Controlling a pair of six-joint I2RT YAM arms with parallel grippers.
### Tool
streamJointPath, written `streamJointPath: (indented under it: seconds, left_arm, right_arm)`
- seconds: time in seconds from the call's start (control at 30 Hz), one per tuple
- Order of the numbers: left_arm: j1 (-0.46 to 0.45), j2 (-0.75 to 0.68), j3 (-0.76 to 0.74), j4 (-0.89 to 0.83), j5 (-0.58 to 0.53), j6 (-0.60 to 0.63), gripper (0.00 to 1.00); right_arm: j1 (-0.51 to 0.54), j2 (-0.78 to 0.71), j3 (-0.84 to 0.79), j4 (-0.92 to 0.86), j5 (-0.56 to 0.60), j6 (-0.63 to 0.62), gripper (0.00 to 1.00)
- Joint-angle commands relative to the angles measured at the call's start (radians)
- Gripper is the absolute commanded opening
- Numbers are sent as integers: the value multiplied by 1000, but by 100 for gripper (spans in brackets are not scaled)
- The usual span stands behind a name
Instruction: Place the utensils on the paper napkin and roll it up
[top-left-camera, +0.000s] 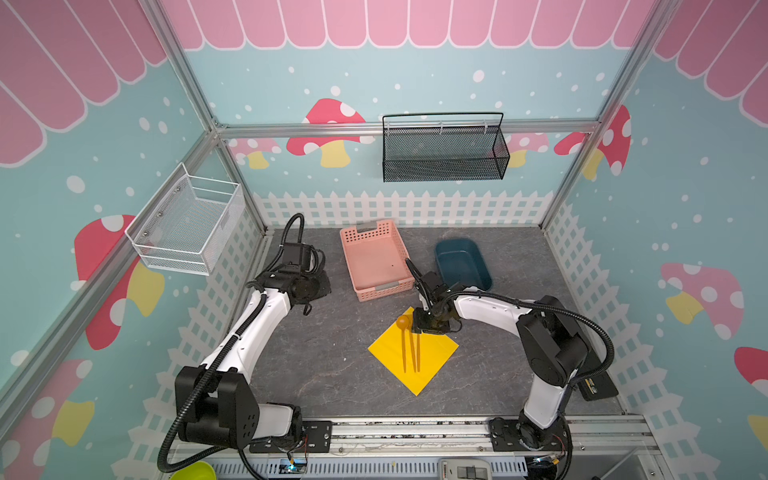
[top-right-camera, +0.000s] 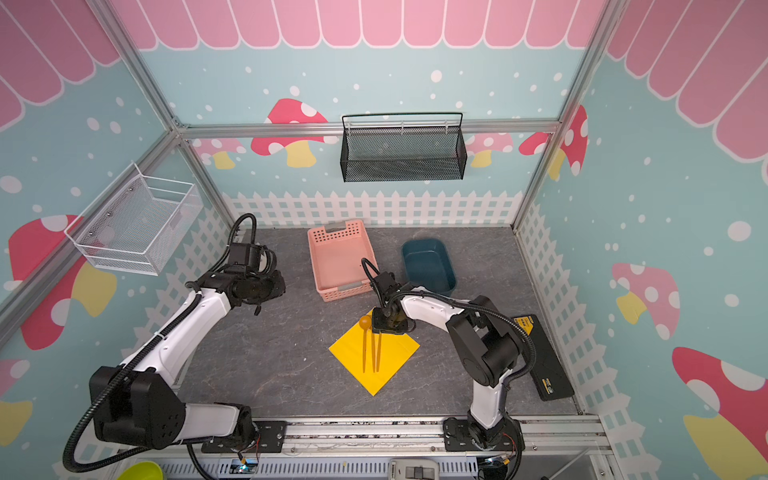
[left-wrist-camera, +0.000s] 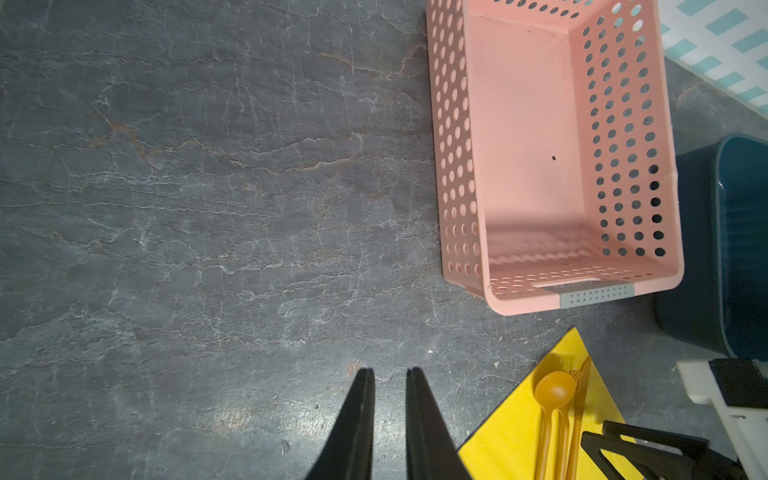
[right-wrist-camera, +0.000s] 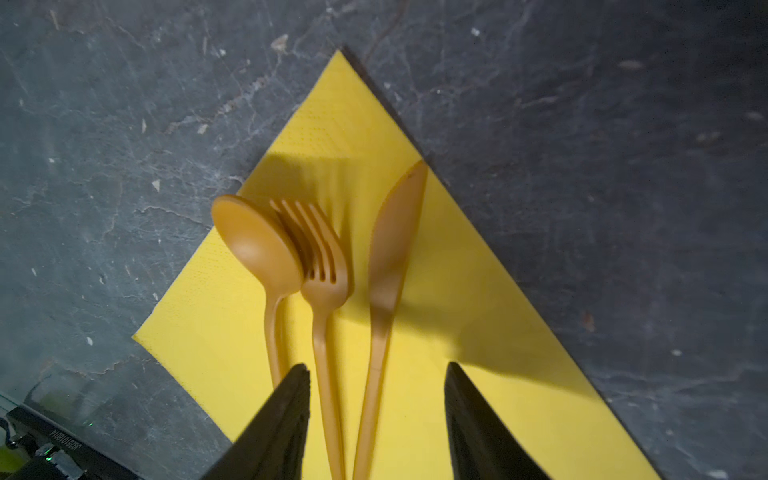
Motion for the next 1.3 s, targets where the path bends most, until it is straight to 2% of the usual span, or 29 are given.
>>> streamJointPath:
  seconds: [0.0,0.33,0.8,1.27]
  left_arm:
    - [7,8,-9,6,5,-4,19]
    - [7,11,-10,5,8,-3,19]
    - [7,11,-11,5,6,-3,19]
    - [7,11,-12,6,4,-3,19]
  right_arm:
    - [11,10,39,-51,54,4,57]
    - [25,68,94,-73,64,-16,60]
    - [29,123,90,-77,61,-27,60]
    - [31,117,103,-105,95,-20,53]
